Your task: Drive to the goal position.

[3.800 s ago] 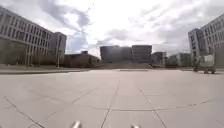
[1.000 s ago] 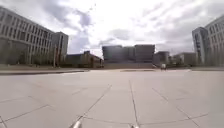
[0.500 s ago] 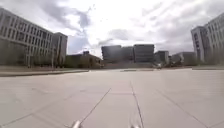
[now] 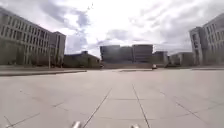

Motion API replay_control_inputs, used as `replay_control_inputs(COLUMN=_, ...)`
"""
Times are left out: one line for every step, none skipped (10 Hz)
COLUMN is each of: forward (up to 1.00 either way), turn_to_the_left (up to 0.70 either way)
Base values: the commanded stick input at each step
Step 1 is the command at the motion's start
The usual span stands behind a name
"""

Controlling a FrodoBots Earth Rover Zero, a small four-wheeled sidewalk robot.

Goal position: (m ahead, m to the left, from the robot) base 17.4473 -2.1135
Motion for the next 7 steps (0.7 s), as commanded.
replay_control_inputs(forward=0.7, turn_to_the_left=0.0)
replay_control_inputs(forward=0.7, turn_to_the_left=0.0)
replay_control_inputs(forward=0.7, turn_to_the_left=0.0)
replay_control_inputs(forward=0.7, turn_to_the_left=0.0)
replay_control_inputs(forward=0.7, turn_to_the_left=0.0)
replay_control_inputs(forward=0.7, turn_to_the_left=0.0)
replay_control_inputs(forward=0.7, turn_to_the_left=0.0)
